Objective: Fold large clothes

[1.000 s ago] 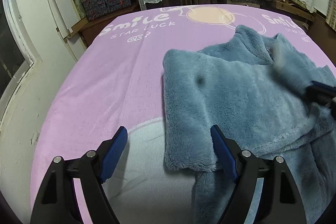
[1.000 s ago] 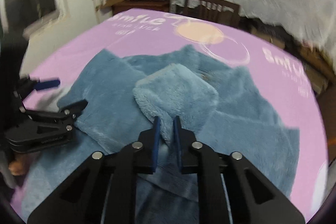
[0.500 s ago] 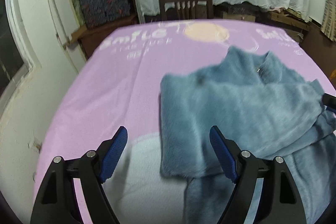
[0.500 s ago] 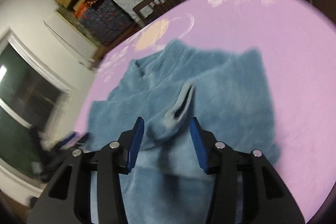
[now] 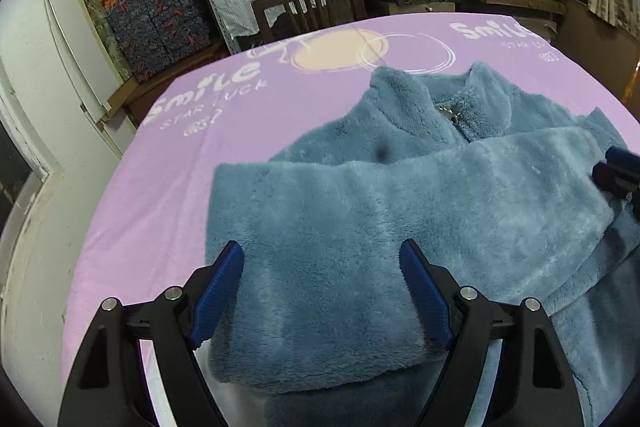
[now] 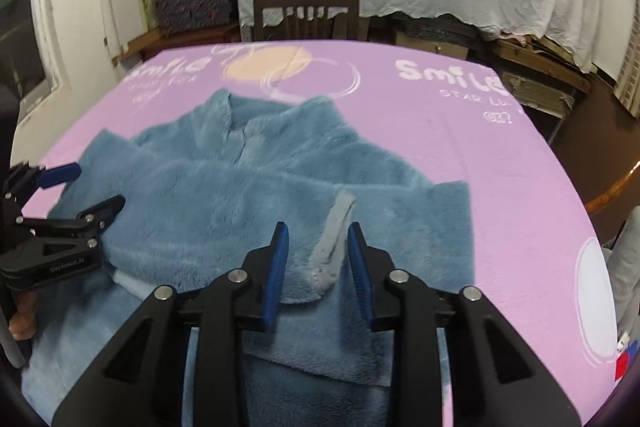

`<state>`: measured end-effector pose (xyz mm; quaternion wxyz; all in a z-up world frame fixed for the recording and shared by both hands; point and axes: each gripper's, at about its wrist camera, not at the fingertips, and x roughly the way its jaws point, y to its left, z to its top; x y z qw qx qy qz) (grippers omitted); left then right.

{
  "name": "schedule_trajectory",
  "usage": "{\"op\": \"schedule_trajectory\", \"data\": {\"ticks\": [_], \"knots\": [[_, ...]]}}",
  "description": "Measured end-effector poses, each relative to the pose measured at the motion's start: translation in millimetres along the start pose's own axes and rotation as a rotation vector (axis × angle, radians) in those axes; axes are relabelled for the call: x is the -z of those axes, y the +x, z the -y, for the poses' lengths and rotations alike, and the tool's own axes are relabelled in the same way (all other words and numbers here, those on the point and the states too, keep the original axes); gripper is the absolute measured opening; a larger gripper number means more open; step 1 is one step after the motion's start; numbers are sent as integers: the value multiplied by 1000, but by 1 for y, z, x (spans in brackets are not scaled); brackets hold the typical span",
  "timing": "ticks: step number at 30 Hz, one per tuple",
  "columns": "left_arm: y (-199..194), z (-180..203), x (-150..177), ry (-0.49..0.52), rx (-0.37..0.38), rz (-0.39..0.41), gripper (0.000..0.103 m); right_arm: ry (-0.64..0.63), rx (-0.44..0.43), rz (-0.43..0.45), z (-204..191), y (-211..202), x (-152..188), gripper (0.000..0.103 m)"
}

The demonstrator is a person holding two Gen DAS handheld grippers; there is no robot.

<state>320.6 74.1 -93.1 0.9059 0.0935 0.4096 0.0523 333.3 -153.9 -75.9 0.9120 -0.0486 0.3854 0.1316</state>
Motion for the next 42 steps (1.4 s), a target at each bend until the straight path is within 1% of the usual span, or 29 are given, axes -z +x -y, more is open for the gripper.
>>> {"op": "schedule_trajectory", "data": {"ticks": [2, 4, 8, 11, 14, 15, 16, 18, 19, 20, 21, 23, 26, 28, 31, 32, 36, 39, 40, 41, 42], "knots": [[3, -3, 0, -16, 18, -10, 84, -12, 12, -19, 0, 6, 1, 31], [6, -8, 2, -38, 35, -22, 88, -11, 10, -40, 2, 12, 2, 31], [12, -20, 3, -89, 101, -49, 92, -10, 6, -63, 5, 16, 6, 32], [16, -27, 3, -114, 135, -62, 94, -9, -22, -82, 11, 17, 7, 35], [5, -32, 3, -115, 113, -45, 93, 51, -78, -104, 29, 11, 7, 41], [0, -33, 3, -116, 106, -35, 92, 101, -106, -86, 39, 2, 7, 41], [-11, -37, 3, -125, 89, -8, 92, 133, -126, -66, 46, -5, 7, 41], [-27, -42, 2, -140, 87, 33, 92, 176, -160, -25, 56, -19, 4, 39], [-34, -44, 3, -145, 81, 51, 92, 186, -164, -8, 58, -23, 3, 35], [-37, -45, 3, -145, 67, 60, 92, 194, -160, 6, 60, -24, 1, 29], [-37, -46, 2, -143, 51, 62, 92, 202, -154, 12, 61, -23, -1, 25], [-27, -50, -1, -153, 30, 41, 92, 233, -158, 7, 66, -16, -5, 13], [-6, -55, 0, -175, 7, -12, 91, 262, -150, -17, 71, -2, -4, 11], [8, -58, 2, -179, 7, -50, 89, 264, -155, -41, 73, 8, -4, 11], [17, -60, 6, -174, 10, -72, 90, 262, -156, -102, 72, 23, 2, 11], [18, -60, 7, -172, 11, -72, 90, 267, -158, -124, 73, 29, 5, 9], [21, -60, 12, -155, -10, -59, 97, 297, -189, -132, 79, 33, 6, 8], [20, -69, 12, -197, 26, -84, 96, 316, -209, -121, 83, 28, 6, 8], [16, -72, 13, -209, 35, -89, 95, 331, -224, -111, 84, 23, 6, 10], [9, -75, 14, -223, 43, -87, 94, 347, -241, -97, 87, 15, 7, 14], [-1, -77, 16, -234, 55, -76, 94, 362, -264, -72, 90, 2, 8, 14]]}}
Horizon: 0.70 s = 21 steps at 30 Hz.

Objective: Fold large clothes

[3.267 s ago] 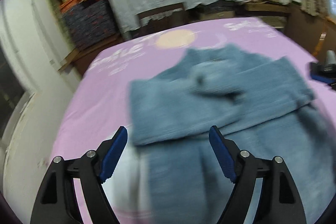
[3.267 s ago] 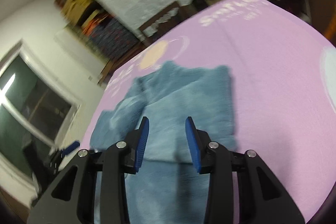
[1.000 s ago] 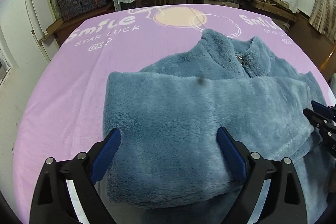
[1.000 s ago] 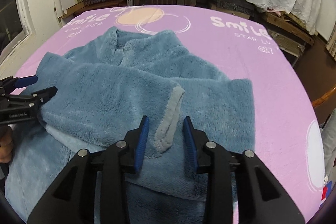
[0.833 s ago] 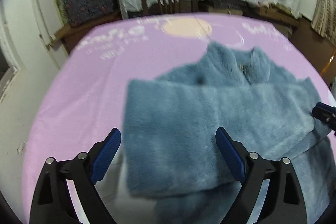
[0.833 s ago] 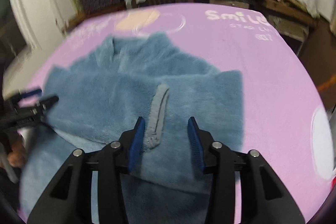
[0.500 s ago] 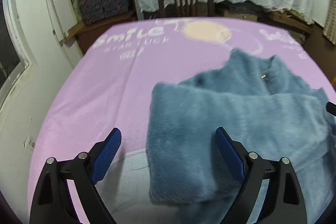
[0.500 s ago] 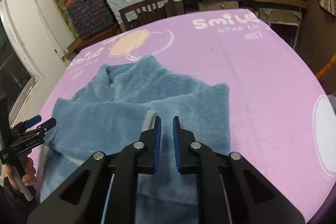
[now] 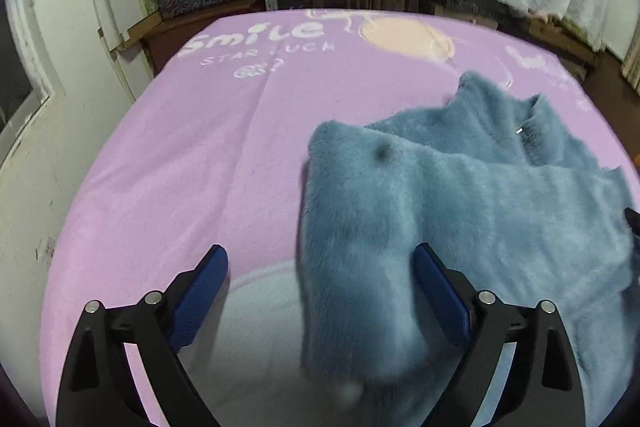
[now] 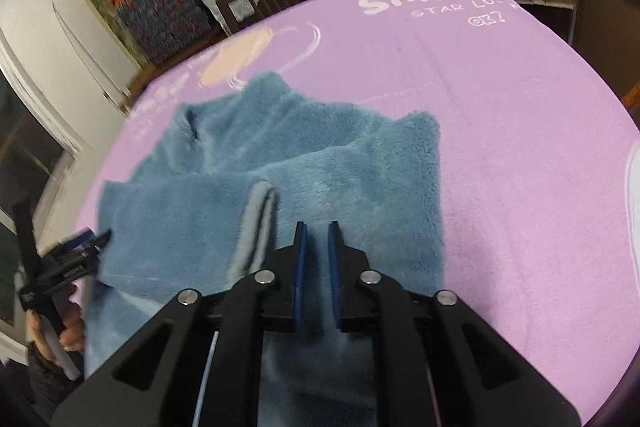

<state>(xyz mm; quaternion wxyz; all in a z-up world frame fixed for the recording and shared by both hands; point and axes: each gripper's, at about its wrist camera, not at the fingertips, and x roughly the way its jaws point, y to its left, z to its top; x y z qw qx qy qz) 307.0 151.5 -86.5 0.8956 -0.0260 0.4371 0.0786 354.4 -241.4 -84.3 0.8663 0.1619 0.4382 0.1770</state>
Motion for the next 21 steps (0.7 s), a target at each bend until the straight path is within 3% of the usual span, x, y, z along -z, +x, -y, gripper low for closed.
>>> {"op": "schedule_trajectory", "data": {"ticks": [3, 5, 8, 11, 16, 21], "knots": [[-36, -6, 15, -17, 77, 33, 94, -6, -64, 32, -1, -34, 13, 25], [-54, -7, 35, 3, 143, 20, 94, -30, -59, 32, 1, -50, 26, 37], [-64, -5, 61, 46, 190, -28, 94, -39, -50, -4, 14, -66, 46, 38], [-62, -6, 74, 33, 275, -73, 92, 5, -96, -45, 31, -70, 57, 38], [-43, -2, 81, 0, 342, -134, 79, 61, -129, -109, 48, -60, 73, 38], [-50, 2, 88, -15, 406, -157, 67, 85, -206, -161, 51, -64, 94, 38]]}}
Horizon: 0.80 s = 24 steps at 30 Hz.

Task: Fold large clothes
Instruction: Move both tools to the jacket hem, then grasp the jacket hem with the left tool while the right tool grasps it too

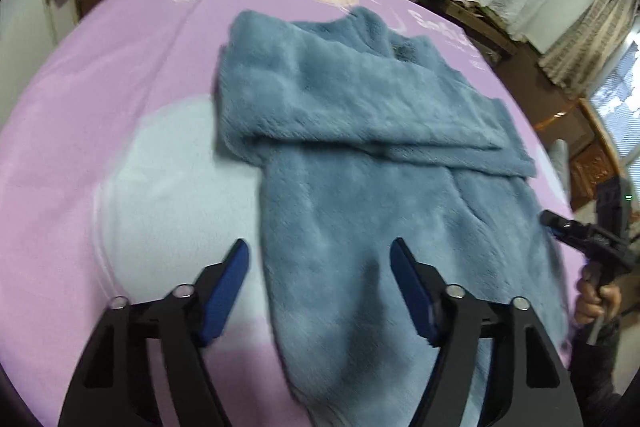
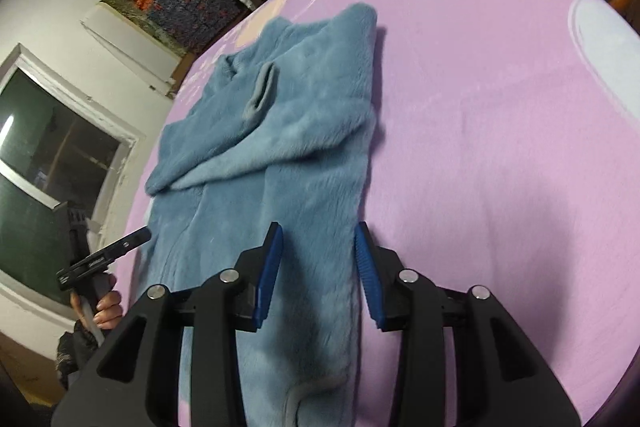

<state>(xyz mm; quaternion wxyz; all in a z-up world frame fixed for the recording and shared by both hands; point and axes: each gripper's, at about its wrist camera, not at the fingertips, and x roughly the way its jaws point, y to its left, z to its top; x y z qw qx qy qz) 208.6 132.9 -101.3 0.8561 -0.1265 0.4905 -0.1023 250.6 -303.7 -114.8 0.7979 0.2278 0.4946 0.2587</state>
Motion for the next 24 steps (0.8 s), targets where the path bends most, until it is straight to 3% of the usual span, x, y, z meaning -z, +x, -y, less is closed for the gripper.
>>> {"op": "schedule_trajectory", "data": {"ticks": [11, 15, 19, 20, 22, 24], "knots": [[-36, 34, 82, 69, 95, -49, 63, -4, -96, -71, -8, -39, 83, 38], [-42, 44, 101, 97, 99, -44, 62, -18, -101, -73, -12, -52, 106, 38], [-43, 45, 108, 88, 90, -22, 44, -36, -92, -62, -15, -54, 113, 37], [-42, 44, 107, 81, 88, -18, 41, -35, -87, -61, -16, -52, 113, 33], [-42, 41, 106, 63, 82, -12, 20, -26, -80, -71, -14, -48, 112, 18], [-44, 37, 103, 38, 85, -2, 16, -19, -85, -66, -13, -47, 112, 16]]}}
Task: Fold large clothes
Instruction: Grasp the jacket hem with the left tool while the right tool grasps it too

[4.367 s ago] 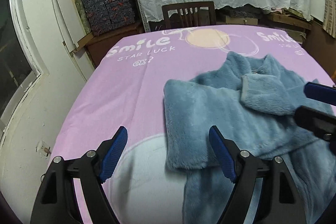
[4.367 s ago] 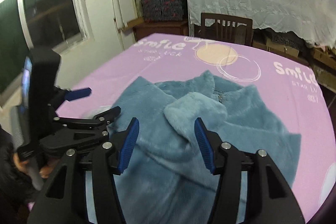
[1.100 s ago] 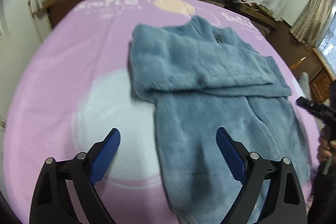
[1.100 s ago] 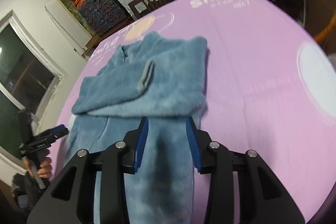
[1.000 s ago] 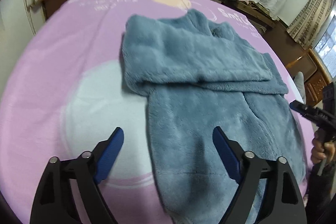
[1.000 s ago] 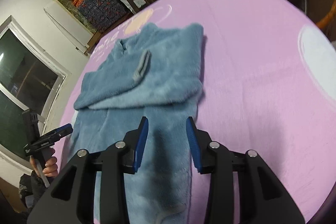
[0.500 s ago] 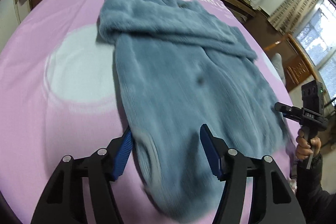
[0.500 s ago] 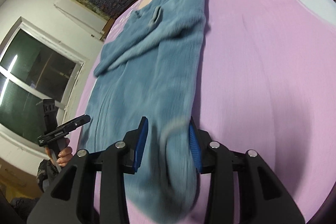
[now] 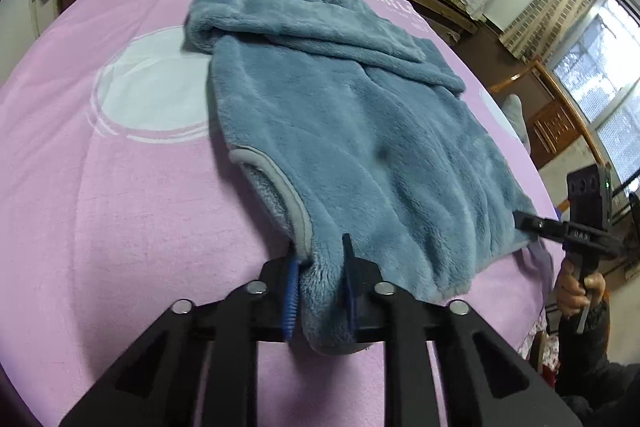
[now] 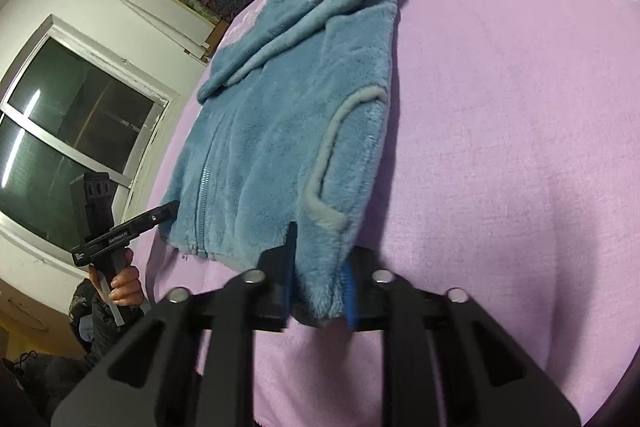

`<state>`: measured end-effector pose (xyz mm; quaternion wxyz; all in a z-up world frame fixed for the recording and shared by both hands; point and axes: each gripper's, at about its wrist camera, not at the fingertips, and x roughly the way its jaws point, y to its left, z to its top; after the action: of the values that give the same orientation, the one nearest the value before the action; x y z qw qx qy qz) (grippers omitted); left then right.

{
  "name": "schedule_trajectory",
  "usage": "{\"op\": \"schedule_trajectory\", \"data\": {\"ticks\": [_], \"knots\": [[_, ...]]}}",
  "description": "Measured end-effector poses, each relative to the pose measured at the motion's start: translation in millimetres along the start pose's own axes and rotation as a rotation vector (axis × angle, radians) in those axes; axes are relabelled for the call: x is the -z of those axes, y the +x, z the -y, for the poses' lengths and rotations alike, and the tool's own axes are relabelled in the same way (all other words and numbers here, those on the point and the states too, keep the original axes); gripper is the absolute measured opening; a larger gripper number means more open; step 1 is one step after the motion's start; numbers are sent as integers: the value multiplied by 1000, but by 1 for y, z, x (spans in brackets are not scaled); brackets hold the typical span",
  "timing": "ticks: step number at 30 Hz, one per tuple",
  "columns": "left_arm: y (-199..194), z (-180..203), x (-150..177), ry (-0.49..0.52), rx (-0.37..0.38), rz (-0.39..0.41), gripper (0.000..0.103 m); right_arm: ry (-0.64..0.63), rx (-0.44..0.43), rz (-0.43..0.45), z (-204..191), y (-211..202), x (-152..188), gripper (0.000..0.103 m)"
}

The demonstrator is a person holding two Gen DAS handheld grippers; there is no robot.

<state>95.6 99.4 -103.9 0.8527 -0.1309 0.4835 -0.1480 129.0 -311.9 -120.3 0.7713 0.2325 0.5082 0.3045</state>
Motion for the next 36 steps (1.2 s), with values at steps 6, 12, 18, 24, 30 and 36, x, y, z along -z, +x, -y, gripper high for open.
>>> {"op": "schedule_trajectory", "data": {"ticks": [6, 12, 18, 24, 30, 36], "knots": [[-22, -1, -10, -15, 2, 74, 15, 13, -59, 36, -2, -13, -5, 15], [-45, 6, -33, 3, -8, 146, 15, -6, -133, 76, -19, -29, -29, 15], [-62, 11, -61, 25, -26, 200, 15, -26, -167, 112, -33, -39, -59, 15], [-69, 12, -93, 42, -36, 237, 15, -51, -178, 147, -44, -45, -99, 15], [-66, 7, -130, 54, -46, 255, 15, -48, -177, 188, -50, -40, -147, 15], [-38, -10, -174, 33, -81, 226, 15, 13, -144, 231, -34, -21, -205, 15]]}}
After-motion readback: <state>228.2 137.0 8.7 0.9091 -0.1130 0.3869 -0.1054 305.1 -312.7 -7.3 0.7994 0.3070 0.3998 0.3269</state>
